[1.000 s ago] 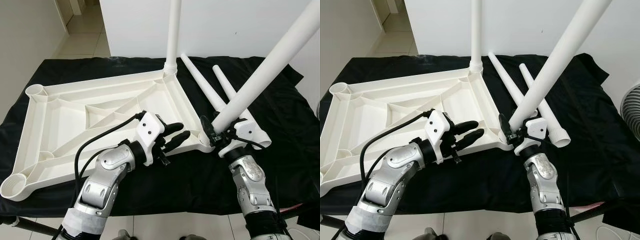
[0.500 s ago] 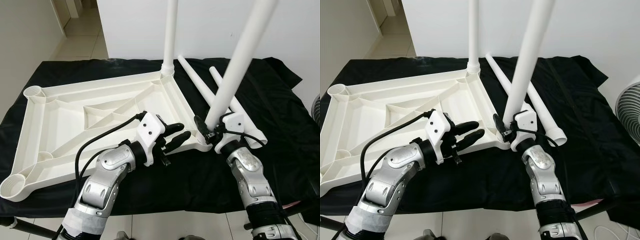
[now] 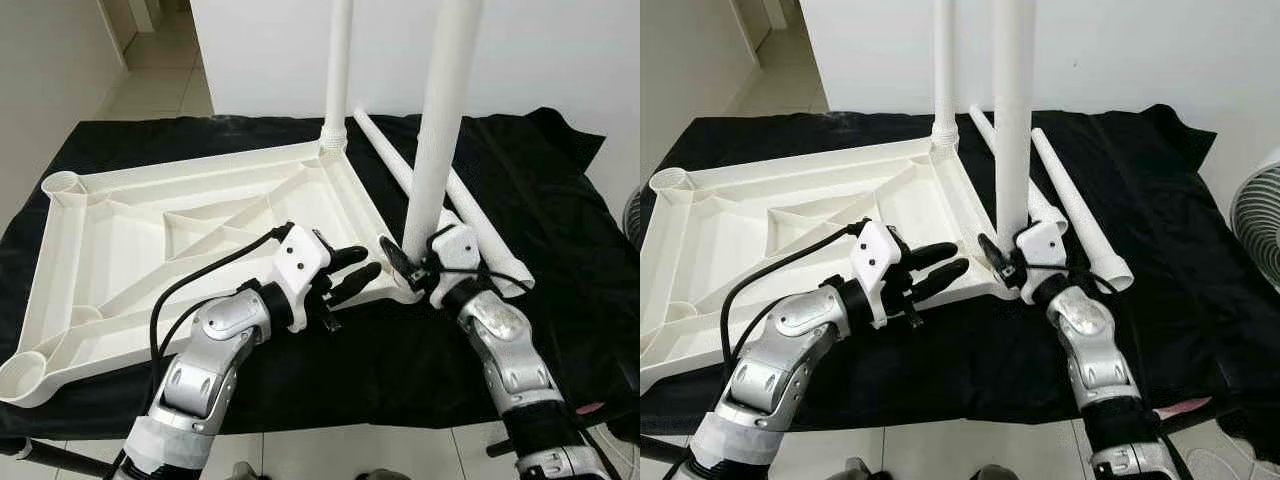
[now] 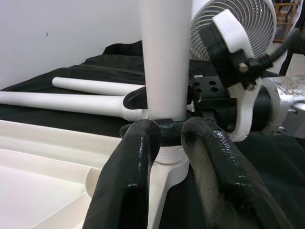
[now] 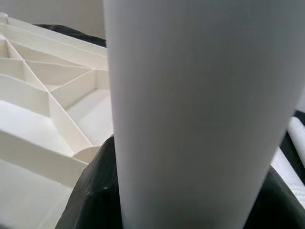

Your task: Building children table

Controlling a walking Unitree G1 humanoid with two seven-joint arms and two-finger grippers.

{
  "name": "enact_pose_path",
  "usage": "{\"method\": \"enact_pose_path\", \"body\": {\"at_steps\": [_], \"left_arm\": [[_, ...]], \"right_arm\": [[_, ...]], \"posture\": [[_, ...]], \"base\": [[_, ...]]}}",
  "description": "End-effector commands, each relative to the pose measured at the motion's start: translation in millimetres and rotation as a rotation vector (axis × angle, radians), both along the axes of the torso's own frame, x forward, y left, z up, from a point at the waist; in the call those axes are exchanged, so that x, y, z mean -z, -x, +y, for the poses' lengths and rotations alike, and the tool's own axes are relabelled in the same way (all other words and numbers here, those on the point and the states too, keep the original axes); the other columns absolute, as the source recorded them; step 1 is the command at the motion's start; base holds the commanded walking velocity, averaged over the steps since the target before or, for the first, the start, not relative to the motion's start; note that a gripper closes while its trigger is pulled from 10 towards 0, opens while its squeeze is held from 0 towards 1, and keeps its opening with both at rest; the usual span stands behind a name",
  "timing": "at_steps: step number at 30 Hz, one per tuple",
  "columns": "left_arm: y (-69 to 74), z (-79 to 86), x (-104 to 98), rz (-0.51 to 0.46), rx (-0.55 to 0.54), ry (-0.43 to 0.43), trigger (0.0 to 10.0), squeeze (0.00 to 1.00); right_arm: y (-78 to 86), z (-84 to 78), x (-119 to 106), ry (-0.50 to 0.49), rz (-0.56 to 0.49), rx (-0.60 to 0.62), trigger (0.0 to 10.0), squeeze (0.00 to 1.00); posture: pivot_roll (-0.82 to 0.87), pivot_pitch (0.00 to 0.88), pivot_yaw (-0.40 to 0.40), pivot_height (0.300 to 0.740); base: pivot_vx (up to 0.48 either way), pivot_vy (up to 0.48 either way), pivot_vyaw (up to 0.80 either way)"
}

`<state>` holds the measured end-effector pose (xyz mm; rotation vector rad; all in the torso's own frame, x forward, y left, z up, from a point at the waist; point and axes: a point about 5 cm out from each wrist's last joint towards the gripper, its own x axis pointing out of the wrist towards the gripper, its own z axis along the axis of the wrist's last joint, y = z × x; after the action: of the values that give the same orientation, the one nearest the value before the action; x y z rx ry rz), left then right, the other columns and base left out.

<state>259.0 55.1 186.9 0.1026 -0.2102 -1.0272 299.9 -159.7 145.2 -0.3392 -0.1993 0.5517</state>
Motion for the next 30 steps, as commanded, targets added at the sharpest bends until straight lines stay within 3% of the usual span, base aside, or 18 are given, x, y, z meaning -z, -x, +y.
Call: {"method": "enact_pose_path", "body": {"at_steps": [1,5,10,13,18,30], "left_arm": [[-1.5,1.9,-3,-0.008,-0.056,0.012,10.0,0.00],[-2.0,1.9,-3,-0.008,-0.057,0.014,10.0,0.00],[-3.2,2.3,-4,-0.010,-0.060,0.016,10.0,0.00],[-3.3,2.1,-5,-0.010,-0.060,0.017,10.0,0.00],[-3.6,1.2,-5,-0.011,-0.059,0.018,10.0,0.00],[-2.9,2.5,-5,-0.013,-0.067,0.018,10.0,0.00]], "right_arm": [[7.4,4.6,19,0.031,0.070,-0.034,10.0,0.00],[7.8,1.1,21,-0.013,0.092,-0.014,10.0,0.00],[-2.0,-13.0,28,-0.150,0.220,0.123,10.0,0.00],[-5.1,-15.6,30,-0.172,0.246,0.163,10.0,0.00],[-11.5,-15.4,27,-0.319,0.305,0.211,10.0,0.00],[-6.3,-10.0,29,-0.295,0.289,0.221,10.0,0.00]], "posture": [[-0.11,0.061,0.044,0.740],[-0.11,0.073,0.049,0.740],[-0.11,0.081,0.051,0.740],[-0.11,0.081,0.051,0.740],[-0.11,0.084,0.049,0.740],[-0.10,0.085,0.048,0.740]], "base": [[0.000,0.000,0.00],[0.000,0.000,0.00],[0.000,0.000,0.00],[0.000,0.000,0.00],[0.000,0.000,0.00],[0.000,0.000,0.00]]}}
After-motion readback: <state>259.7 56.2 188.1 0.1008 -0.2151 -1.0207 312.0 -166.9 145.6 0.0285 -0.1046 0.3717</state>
